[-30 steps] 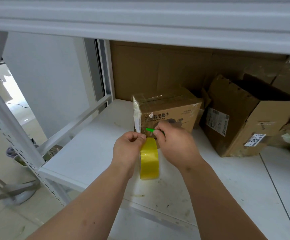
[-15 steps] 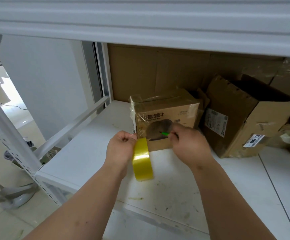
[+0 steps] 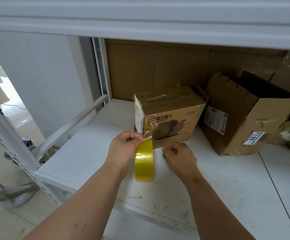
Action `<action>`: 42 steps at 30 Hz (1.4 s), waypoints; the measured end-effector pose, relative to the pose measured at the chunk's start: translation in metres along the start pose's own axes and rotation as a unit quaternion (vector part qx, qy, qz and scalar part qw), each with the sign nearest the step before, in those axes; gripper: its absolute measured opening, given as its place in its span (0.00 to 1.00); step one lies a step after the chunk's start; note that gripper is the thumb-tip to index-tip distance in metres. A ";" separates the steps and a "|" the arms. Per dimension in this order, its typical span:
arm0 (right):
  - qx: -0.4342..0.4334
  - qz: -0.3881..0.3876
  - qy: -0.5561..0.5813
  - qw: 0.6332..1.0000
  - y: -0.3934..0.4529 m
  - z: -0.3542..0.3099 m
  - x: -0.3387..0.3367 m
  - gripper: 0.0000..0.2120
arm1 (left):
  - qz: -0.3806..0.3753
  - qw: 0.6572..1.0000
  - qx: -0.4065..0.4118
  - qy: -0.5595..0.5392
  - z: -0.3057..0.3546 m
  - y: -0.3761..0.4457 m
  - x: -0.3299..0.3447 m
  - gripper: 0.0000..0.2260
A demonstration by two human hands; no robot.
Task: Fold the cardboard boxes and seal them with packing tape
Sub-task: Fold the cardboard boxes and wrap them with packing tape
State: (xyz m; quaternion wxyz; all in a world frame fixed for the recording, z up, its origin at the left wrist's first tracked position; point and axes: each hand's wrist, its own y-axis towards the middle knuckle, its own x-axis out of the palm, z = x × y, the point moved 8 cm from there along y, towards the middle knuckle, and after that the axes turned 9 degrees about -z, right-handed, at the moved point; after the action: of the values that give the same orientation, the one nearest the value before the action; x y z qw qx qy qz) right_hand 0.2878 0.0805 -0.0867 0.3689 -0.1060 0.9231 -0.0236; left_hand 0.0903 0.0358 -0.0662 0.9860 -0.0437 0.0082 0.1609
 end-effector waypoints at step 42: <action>-0.130 -0.149 0.070 0.978 -0.039 -0.083 0.068 0.13 | -0.031 0.986 -0.103 0.127 -0.032 -0.018 -0.054 0.19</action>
State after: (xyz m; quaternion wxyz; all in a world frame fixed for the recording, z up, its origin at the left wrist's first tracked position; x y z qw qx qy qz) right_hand 0.1900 0.0250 -0.0671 0.2789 -0.2875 0.9156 0.0348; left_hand 0.0445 -0.0013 -0.0949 0.9717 -0.1653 0.1149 0.1232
